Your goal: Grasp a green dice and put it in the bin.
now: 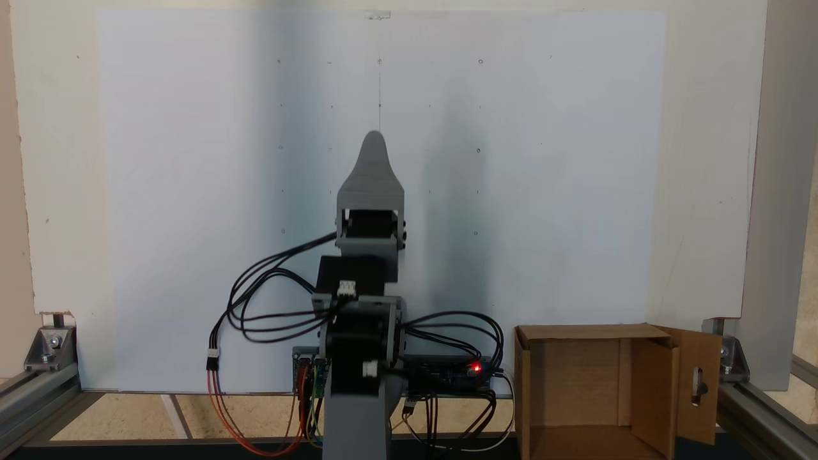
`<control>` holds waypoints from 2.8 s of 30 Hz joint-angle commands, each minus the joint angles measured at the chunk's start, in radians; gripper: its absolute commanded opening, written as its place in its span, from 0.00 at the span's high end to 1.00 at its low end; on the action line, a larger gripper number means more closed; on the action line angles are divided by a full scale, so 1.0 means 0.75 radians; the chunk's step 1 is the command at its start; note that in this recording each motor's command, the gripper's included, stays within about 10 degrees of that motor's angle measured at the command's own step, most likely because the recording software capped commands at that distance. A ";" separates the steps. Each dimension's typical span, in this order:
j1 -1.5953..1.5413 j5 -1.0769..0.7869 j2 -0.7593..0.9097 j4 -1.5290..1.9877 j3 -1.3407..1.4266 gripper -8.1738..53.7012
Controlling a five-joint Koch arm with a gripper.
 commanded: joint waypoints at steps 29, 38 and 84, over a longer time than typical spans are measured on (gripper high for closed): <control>-0.027 0.059 0.029 1.084 -0.119 0.14; -0.076 0.076 -0.088 0.939 0.022 0.14; -0.086 0.117 -0.190 0.470 0.450 0.13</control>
